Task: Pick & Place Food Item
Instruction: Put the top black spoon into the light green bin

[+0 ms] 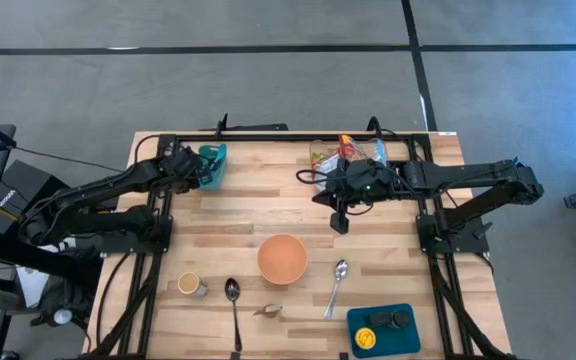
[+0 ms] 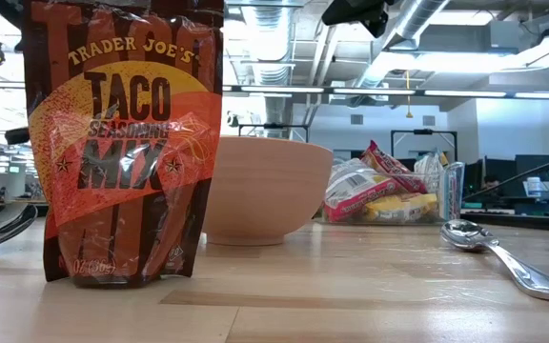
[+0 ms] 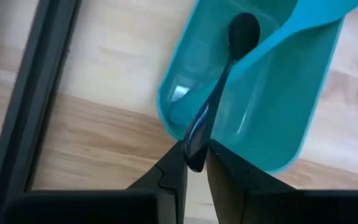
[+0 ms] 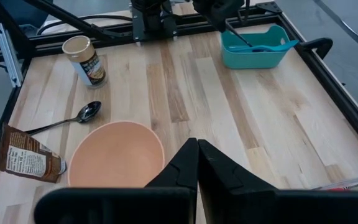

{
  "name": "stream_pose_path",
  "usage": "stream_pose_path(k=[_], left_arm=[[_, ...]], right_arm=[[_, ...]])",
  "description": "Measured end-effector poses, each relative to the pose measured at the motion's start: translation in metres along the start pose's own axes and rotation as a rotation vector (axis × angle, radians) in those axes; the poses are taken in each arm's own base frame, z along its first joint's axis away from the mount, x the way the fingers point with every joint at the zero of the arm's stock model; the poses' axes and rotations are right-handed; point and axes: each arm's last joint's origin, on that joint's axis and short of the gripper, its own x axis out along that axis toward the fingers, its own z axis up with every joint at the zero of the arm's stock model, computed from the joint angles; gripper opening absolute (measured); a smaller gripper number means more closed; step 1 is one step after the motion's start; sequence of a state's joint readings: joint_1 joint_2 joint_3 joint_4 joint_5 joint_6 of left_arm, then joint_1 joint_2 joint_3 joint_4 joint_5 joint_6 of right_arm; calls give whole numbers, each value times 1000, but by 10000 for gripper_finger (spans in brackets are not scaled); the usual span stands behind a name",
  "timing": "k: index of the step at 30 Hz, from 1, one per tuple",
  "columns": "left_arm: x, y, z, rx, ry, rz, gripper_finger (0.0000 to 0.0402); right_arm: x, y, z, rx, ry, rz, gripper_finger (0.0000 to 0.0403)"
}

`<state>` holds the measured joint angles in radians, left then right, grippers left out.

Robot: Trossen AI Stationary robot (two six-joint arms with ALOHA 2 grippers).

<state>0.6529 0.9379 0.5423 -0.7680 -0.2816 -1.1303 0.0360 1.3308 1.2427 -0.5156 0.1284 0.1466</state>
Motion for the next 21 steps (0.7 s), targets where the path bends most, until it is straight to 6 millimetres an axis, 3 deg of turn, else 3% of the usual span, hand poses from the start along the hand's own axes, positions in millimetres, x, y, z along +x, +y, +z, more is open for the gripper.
stream_pose_path(k=[21], left_arm=[[0, 3, -3, 9, 80, 3, 67]], right_arm=[[0, 0, -3, -2, 32, -4, 0]])
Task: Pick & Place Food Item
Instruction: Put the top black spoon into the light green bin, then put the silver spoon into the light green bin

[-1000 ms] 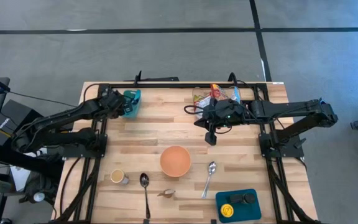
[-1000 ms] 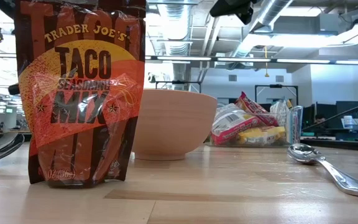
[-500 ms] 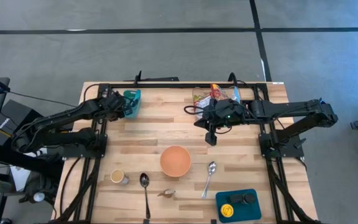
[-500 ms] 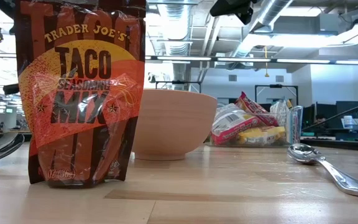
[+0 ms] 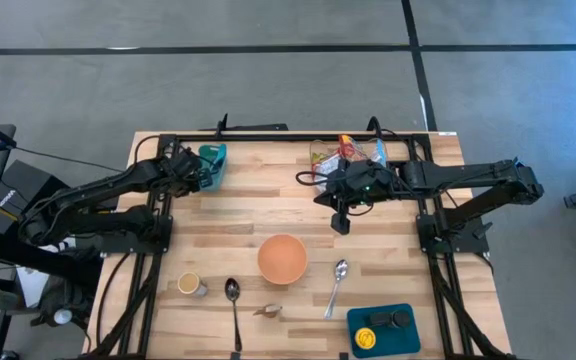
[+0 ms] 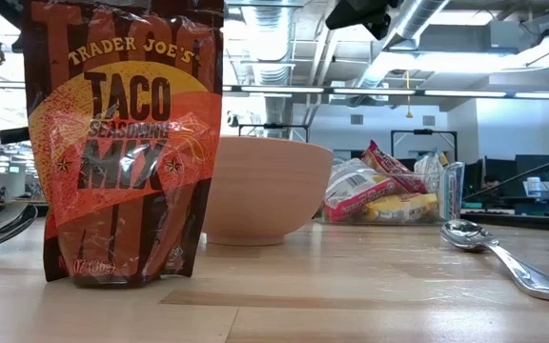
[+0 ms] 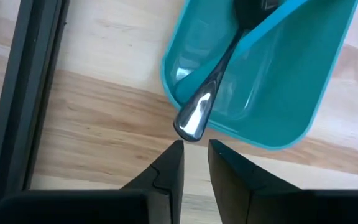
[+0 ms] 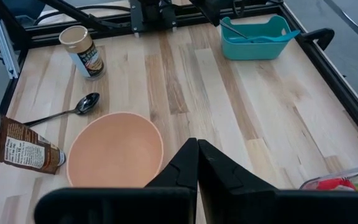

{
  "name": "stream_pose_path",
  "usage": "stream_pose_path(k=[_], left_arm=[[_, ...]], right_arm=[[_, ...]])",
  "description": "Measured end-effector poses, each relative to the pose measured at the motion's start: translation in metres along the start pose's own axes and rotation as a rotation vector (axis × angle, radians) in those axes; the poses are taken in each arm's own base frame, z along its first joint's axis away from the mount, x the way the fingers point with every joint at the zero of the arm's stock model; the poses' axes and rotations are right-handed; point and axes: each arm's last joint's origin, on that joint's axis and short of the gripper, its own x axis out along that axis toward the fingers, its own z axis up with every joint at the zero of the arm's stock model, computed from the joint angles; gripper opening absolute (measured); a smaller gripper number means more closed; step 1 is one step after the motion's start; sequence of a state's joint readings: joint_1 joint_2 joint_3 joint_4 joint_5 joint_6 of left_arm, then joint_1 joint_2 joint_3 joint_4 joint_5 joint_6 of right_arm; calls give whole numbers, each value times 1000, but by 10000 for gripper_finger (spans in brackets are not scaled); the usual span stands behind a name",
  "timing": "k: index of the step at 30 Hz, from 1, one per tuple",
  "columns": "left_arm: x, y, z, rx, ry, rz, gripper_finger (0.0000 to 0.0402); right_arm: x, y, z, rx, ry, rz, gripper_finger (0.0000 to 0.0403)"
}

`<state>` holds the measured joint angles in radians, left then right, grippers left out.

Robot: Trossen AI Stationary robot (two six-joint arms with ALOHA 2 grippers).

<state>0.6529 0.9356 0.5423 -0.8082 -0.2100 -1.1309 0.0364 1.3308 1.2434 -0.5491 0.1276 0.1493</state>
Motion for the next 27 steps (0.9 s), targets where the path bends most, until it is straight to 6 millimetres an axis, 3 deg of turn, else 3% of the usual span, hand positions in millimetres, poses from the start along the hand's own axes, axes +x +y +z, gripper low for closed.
stream_pose_path(k=[16, 27], left_arm=[[-1, 7, -4, 16, 60, 60, 66], [-22, 15, -4, 20, 20, -91, 66]], right_arm=[[0, 0, 0, 0, 0, 1, 0], [0, 0, 0, 0, 0, 0, 0]])
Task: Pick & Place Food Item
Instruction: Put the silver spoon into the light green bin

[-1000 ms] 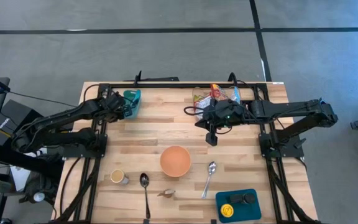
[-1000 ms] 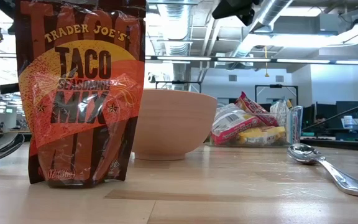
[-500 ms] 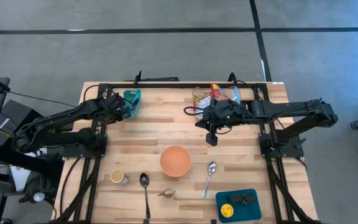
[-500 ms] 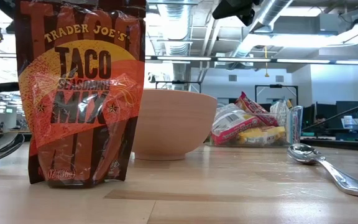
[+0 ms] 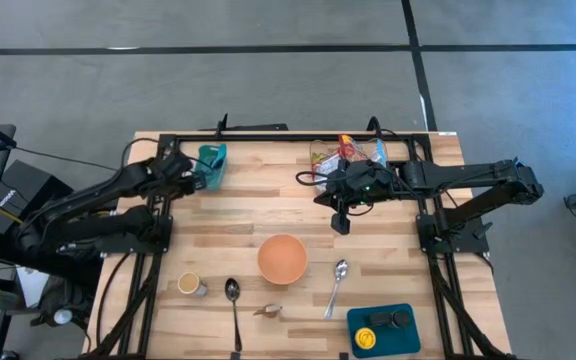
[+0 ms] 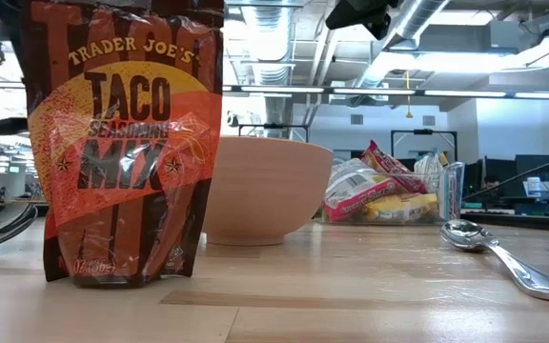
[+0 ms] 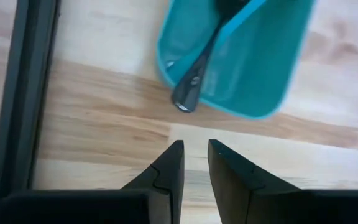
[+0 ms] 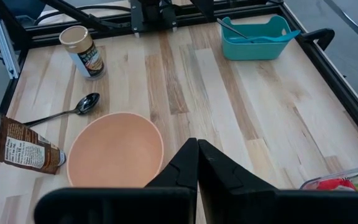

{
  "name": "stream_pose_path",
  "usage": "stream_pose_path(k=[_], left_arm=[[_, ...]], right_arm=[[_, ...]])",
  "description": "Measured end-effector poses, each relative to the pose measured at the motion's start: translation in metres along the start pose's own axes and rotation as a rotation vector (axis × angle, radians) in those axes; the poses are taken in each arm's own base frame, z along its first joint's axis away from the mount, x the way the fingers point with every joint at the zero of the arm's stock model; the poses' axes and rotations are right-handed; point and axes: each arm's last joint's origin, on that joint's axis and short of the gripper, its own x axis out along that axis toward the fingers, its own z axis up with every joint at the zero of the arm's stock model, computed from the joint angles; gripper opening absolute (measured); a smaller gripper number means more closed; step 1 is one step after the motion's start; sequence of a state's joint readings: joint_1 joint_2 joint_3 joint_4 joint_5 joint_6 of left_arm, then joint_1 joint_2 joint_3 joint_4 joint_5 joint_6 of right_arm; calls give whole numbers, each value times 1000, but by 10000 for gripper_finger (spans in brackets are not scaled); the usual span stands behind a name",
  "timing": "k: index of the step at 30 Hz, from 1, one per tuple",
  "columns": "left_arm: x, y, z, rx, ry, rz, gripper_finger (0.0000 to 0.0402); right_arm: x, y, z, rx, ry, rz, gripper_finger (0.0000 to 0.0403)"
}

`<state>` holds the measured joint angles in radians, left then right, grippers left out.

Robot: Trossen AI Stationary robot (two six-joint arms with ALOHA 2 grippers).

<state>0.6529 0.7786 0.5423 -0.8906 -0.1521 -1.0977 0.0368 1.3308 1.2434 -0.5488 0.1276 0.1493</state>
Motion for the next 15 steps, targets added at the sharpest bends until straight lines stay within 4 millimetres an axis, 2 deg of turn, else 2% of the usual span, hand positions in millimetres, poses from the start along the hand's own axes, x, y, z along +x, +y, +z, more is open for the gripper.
stream_pose_path(k=[7, 15], left_arm=[[-18, -1, -1, 3, -57, -188, 66], [-32, -26, -6, 210, -139, -471, 66]], right_arm=[[0, 0, 0, 0, 0, 0, 0], [0, 0, 0, 11, 0, -1, 0]])
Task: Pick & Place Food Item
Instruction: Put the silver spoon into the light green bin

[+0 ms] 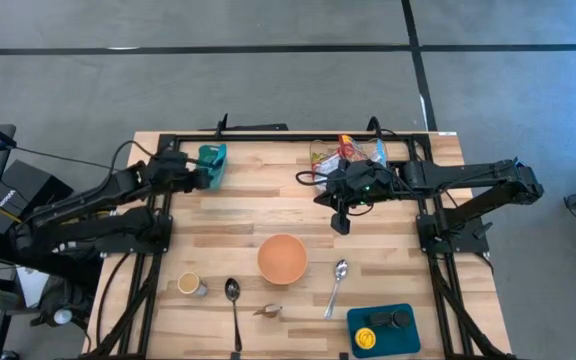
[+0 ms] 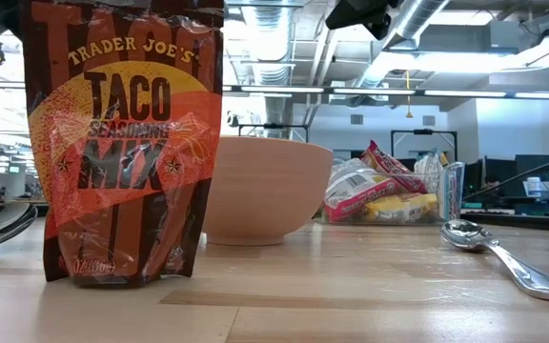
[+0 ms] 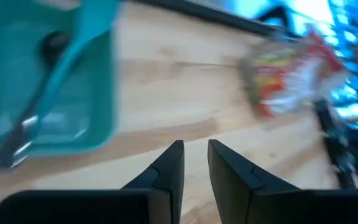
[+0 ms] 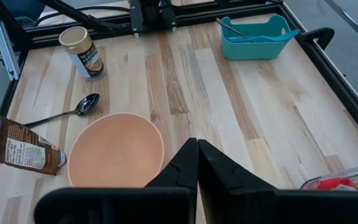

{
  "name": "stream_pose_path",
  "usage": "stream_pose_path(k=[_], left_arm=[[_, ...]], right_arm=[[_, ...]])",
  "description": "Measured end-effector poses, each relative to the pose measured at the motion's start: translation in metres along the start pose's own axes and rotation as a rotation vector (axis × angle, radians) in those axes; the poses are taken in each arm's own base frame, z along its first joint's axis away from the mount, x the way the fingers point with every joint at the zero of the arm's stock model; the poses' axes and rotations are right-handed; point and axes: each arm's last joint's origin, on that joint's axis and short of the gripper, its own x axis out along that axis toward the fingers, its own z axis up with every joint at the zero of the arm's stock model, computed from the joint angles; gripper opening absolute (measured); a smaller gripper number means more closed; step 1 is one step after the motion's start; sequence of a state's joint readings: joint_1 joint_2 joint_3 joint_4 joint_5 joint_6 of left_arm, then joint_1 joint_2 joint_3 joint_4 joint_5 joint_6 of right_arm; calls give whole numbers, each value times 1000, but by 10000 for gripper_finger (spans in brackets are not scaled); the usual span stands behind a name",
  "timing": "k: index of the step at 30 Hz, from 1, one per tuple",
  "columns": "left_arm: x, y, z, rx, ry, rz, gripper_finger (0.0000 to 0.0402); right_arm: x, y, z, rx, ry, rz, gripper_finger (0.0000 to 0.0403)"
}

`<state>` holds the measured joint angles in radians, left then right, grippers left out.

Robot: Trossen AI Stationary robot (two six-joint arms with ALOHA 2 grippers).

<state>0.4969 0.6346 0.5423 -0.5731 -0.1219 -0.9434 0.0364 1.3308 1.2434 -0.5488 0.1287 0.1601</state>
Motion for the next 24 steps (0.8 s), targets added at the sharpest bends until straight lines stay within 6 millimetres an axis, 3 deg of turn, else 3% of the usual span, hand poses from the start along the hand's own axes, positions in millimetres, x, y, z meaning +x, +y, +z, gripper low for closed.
stream_pose_path(k=[15, 24], left_arm=[[-23, -64, -8, 494, -185, -636, 66], [-28, -71, -14, 535, -185, -706, 66]], right_arm=[[2, -22, 3, 174, -8, -64, 0], [2, -34, 4, 199, -9, -100, 0]])
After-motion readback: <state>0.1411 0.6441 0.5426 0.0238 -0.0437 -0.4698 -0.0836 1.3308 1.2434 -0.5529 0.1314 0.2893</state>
